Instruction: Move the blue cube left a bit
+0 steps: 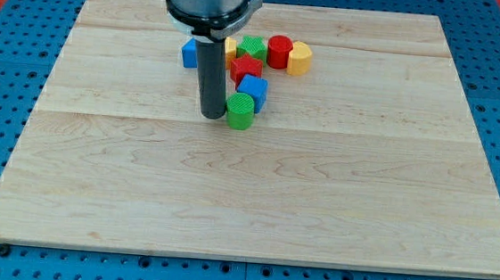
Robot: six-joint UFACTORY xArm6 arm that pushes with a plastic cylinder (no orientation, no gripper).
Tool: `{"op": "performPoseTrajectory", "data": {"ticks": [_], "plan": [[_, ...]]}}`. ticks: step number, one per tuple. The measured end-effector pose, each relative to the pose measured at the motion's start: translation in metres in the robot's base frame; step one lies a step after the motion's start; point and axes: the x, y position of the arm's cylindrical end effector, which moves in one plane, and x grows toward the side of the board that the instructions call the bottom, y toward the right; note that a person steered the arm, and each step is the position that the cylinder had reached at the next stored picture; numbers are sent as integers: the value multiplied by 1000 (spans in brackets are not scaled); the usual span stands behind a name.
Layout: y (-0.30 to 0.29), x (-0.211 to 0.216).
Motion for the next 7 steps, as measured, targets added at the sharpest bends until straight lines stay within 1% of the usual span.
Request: {"op": "performPoseTrajectory", "data": {"ticks": [2,3,4,5,7], "plan": [[0,3],[-13,35],[-1,65],[36,72],[37,72]]}}
